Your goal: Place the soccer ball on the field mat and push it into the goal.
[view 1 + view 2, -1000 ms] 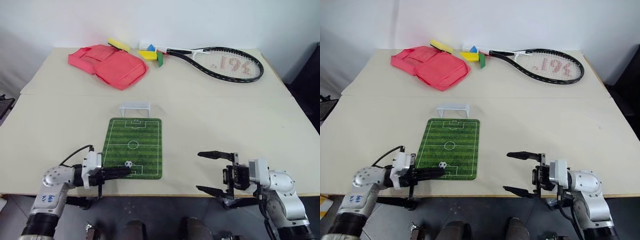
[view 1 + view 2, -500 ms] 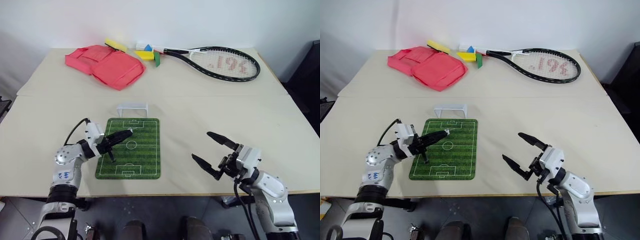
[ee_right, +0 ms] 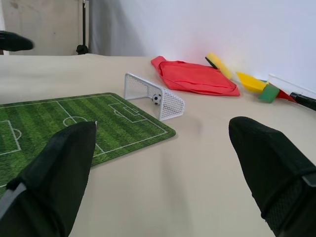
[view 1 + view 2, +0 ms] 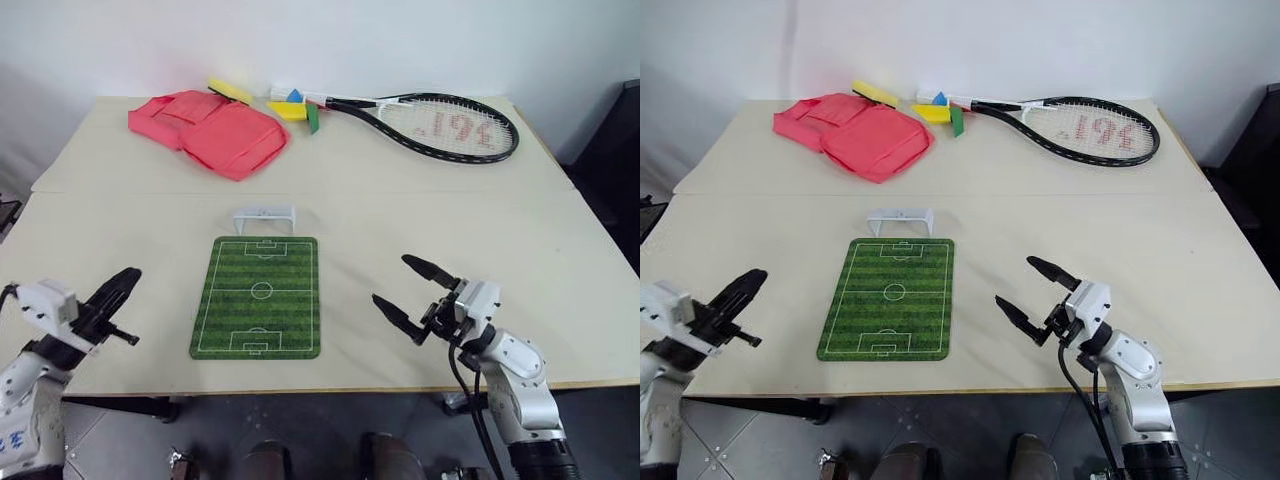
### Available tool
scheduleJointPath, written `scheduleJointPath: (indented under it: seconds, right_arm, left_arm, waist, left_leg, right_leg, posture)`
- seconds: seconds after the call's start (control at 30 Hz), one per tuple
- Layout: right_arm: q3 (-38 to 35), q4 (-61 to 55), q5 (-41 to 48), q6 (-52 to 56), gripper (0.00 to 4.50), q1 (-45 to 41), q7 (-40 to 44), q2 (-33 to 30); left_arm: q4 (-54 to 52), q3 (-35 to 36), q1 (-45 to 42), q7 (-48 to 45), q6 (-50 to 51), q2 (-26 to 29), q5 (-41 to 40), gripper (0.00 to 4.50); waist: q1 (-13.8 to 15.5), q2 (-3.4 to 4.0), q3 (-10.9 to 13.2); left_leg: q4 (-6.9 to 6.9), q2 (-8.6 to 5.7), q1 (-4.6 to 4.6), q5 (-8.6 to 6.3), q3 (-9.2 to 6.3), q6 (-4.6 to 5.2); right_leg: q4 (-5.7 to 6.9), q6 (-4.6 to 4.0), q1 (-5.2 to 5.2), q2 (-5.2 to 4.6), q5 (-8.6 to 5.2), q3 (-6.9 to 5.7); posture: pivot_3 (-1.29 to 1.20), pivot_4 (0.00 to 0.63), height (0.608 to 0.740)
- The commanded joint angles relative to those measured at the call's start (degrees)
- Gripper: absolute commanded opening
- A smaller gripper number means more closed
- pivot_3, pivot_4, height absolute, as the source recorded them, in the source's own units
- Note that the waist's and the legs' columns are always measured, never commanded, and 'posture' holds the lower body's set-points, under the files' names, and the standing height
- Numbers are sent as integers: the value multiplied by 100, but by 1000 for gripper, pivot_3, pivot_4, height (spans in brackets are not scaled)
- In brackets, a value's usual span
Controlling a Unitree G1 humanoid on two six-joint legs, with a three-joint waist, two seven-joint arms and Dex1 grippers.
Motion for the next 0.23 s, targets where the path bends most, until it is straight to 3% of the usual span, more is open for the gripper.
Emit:
scheduleJointPath:
  seconds: [0.03, 0.23]
  right_arm:
    - [-63, 88, 104, -169, 4500, -159, 139, -70]
    - [-130, 266, 180, -169, 4500, -346, 310, -153]
  left_arm:
    - [-747, 334, 675, 386, 121, -93, 101, 22]
    - [-1132, 438, 1153, 467, 374, -93, -55, 22]
  waist:
    - [-9, 0, 0]
    - [16, 0, 0]
  left_leg:
    - [-1, 1, 0, -1, 1, -1]
    - [0, 1, 0, -2, 1, -1]
  right_leg:
    - [-4, 0, 0, 0, 0, 0]
    - [-3, -3, 0, 1, -2, 0]
  posture:
    - [0, 150, 740]
    - [0, 150, 740]
